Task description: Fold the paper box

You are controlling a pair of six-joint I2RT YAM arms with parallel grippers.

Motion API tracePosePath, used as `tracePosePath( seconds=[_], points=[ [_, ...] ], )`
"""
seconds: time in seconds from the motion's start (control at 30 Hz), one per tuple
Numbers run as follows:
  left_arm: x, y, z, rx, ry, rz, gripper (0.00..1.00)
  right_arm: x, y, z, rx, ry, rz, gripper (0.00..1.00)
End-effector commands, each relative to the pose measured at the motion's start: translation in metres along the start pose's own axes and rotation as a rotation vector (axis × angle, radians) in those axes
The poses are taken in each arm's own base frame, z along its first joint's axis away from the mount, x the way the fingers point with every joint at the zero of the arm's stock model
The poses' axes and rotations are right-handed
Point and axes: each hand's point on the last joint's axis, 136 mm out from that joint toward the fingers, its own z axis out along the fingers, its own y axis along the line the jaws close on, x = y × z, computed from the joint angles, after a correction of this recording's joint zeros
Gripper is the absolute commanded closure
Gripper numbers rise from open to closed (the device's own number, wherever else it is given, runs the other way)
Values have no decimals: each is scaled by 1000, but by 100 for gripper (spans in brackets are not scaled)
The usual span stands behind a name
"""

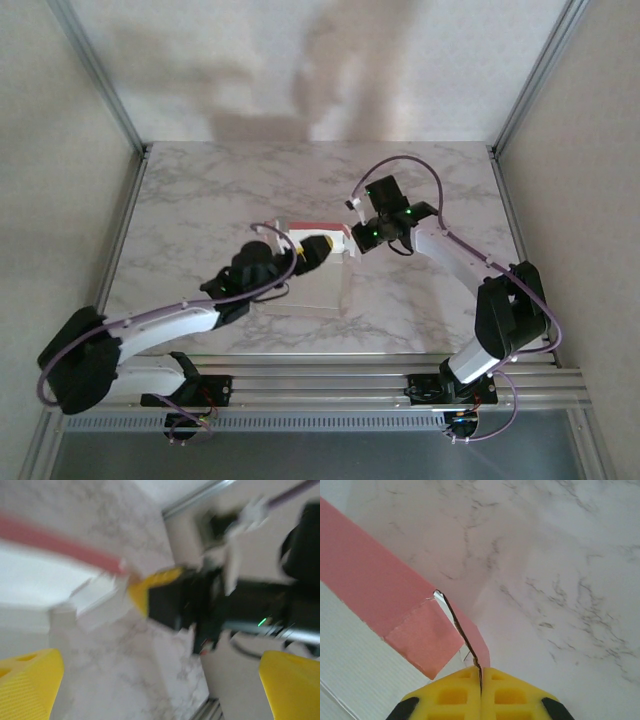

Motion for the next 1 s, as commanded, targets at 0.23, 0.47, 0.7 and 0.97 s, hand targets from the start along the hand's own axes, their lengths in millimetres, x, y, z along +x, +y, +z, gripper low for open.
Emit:
tracePosePath(
  seconds=[0.23, 0.47, 0.7, 0.97],
  points=[
    [-86, 42, -31, -196, 56, 163, 1, -48, 47, 22, -91, -54, -132, 100],
    [-124, 92, -22, -277, 29, 134, 1, -57, 58, 30, -116, -50, -144, 100],
    [-149, 132, -11, -375, 13, 150, 1, -50, 60, 37, -123, -36, -132, 100],
    [-143, 142, -11, -375, 31, 129, 1, -46, 58, 44, -115, -19, -134, 100]
  ],
)
